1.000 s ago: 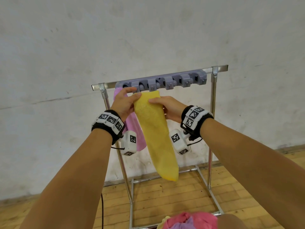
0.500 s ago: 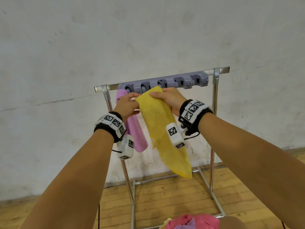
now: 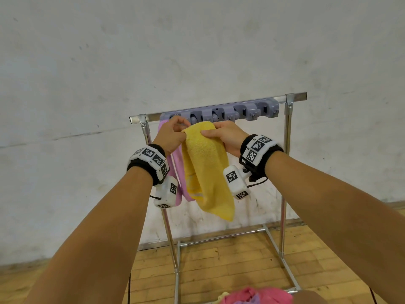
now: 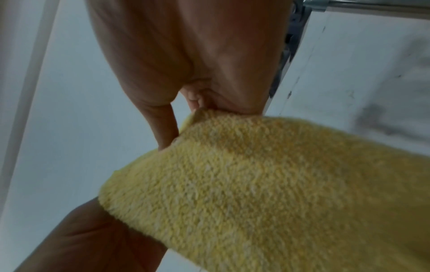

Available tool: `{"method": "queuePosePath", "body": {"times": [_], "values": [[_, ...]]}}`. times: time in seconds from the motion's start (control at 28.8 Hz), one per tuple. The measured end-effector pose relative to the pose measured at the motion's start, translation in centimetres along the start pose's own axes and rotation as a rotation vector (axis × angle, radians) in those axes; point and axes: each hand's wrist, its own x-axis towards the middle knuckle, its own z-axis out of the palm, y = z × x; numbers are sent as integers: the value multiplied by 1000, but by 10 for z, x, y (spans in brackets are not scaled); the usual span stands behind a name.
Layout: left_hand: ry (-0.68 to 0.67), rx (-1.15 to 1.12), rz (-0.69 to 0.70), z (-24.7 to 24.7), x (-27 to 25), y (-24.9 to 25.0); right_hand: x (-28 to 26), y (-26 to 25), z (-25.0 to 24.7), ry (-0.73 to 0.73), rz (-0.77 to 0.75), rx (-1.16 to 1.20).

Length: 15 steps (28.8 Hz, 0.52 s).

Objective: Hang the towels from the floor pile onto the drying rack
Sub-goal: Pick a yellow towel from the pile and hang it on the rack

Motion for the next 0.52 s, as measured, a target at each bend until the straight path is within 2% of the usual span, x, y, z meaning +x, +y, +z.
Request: {"method": "queuePosePath", "body": {"times": [0.14,0.28,0.35,0.42,0.45,0.52], "values": [[29,-32,64,-5,0,4,6,-2,6,104,-30,-98],[126,-13,52,-7,2,6,6,-7,11,209,-204,-291],[179,-11,10,-10,7,5,4,-10,17,107,-195,-314],[214,21,-11,-13,12,4,5,-9,27,-38,-108,-420],[218,40,-10,-16,15,4,7,-7,31,-75,-81,-505],[212,58,8,-21,19,5,14,-2,39,-54,-121,-660]]}}
